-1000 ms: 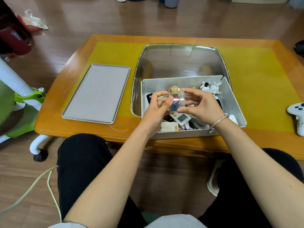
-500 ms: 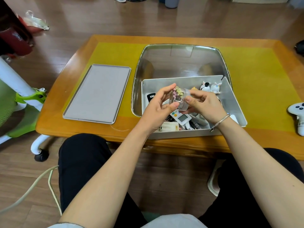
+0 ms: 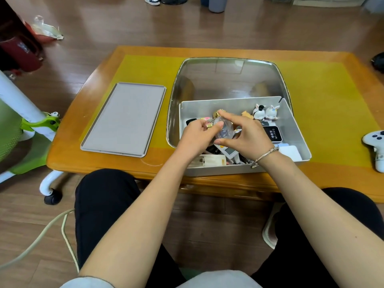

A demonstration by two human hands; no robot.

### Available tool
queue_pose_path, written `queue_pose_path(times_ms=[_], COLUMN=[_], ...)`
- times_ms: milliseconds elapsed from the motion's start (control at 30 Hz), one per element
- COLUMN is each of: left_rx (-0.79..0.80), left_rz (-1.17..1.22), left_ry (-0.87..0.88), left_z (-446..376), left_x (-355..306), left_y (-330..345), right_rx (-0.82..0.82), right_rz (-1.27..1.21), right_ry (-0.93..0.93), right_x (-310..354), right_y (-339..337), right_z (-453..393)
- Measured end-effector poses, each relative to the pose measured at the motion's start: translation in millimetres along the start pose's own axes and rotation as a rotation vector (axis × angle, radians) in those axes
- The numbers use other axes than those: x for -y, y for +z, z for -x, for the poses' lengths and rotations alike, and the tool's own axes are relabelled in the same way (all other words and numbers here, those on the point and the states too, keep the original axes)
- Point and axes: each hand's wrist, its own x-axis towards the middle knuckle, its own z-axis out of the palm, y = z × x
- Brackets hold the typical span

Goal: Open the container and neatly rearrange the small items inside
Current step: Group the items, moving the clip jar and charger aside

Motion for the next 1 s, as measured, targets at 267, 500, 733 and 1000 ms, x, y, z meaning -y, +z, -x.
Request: queue_pose_path(times_ms=[267,500,733,1000], left_rx=[0.025,0.054,-0.038,0.006], left_rz=[0.327,0.502,0.449,0.328], left_ry=[-0.048,-0.038,-0.018,-0.015], left_z=[6,7,12,17], left_x=[11,10,9,14], left_y=[-1,0,5,4], right_rx=[-0.022,0.018,0.0,0.157], right_rz=[-0.288,-0.834,-0.883,-0.795], right_ry=[0.121,0.305,0.377,0.373], right_x=[-5,-2,-11,-21], right_y=[-1,3,16,7], right_z=[2,-2,-6,-2])
